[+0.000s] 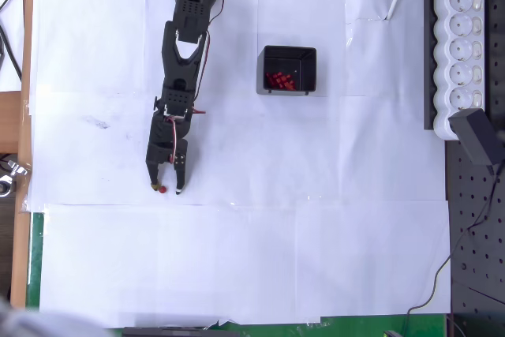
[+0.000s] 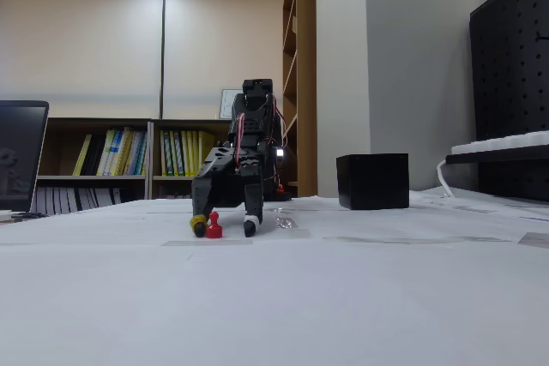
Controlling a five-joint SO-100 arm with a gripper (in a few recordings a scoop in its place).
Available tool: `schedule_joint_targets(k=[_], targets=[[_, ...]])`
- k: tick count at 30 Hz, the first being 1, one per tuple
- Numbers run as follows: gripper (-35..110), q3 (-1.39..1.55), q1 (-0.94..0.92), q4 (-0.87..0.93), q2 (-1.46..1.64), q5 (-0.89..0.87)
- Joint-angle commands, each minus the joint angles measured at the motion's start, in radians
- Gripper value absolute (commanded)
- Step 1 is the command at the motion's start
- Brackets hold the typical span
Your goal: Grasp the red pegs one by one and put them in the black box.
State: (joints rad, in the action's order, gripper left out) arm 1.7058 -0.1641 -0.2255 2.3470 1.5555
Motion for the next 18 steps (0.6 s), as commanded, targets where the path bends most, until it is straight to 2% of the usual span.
schedule_joint_targets(k=[1,7,14,18], targets=[[18,0.023,-0.021,-0.002,0.011,0.008],[17,0.021,-0.021,0.000,0.014,0.008],[1,0.021,-0.023,-0.005,0.018,0.002],[0,0.023,-0.025,-0.002,0.017,0.011]])
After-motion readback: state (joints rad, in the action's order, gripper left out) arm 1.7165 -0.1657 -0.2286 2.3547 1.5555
